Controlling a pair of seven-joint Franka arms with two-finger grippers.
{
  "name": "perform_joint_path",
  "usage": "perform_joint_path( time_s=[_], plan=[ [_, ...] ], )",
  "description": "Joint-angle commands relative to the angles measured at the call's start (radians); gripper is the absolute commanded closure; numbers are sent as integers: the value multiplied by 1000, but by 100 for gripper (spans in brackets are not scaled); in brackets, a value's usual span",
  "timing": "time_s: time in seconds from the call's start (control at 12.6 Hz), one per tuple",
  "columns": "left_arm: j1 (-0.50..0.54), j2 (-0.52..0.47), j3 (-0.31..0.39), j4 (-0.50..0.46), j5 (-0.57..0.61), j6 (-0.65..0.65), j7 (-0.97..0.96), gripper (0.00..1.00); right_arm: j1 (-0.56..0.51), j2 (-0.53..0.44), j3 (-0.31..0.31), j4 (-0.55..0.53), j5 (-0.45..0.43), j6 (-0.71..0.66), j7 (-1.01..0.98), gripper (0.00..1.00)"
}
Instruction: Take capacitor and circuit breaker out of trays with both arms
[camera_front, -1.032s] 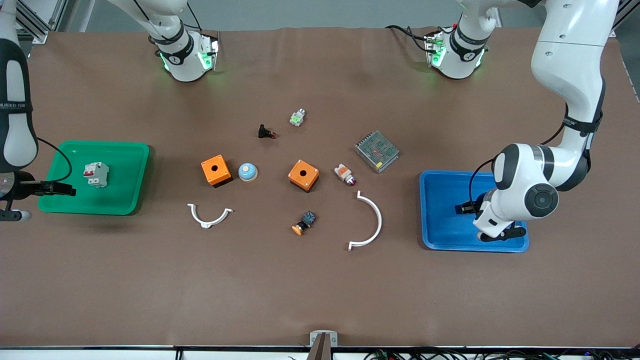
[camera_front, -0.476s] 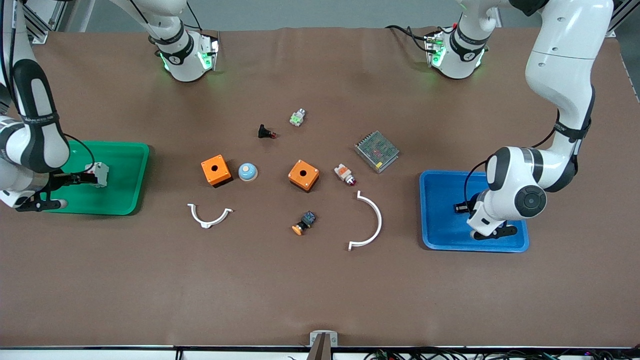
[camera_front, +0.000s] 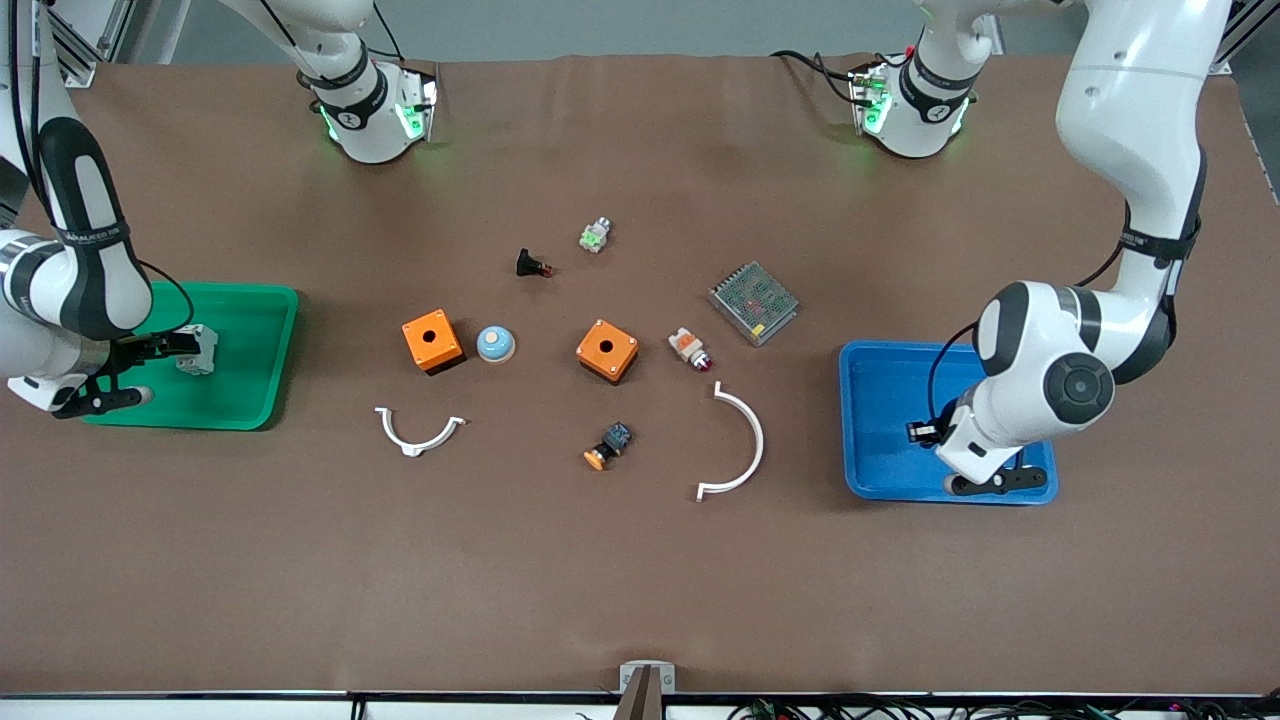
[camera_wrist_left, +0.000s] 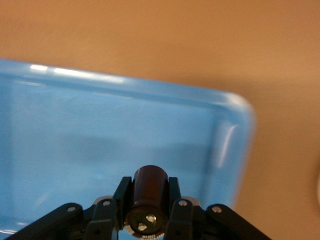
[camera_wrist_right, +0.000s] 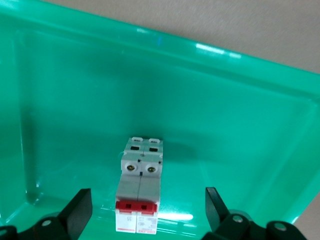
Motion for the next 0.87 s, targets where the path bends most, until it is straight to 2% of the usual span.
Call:
perform_joint_path(
  time_s=[0.0, 0.08, 0.24, 0.4, 0.56, 0.71, 0.79],
  plan=[
    [-33, -20, -92, 65, 10, -45, -138, 100, -25, -30, 14, -50, -29, 16, -10, 0],
    [-62, -3, -104, 89, 12, -44, -203, 100, -33, -30, 14, -50, -27, 19, -10, 0],
    [-143, 78, -106, 199, 10, -45, -261, 100, -35, -21, 14, -50, -27, 27, -10, 0],
    [-218, 159, -100, 281, 13, -44, -344, 100, -38, -4, 15, -51, -27, 37, -7, 15],
    [-293, 225, -88, 329, 19, -39, -422, 100, -33, 4, 15, -51, -25, 34, -3, 24],
    [-374, 283, -37, 368, 19, -25, -505, 100, -32, 5, 15, -51, -25, 28, -3, 33],
    [-408, 306, -11, 381, 18, -22, -525, 100, -30, 5, 15, -50, -25, 25, -3, 41]
  ],
)
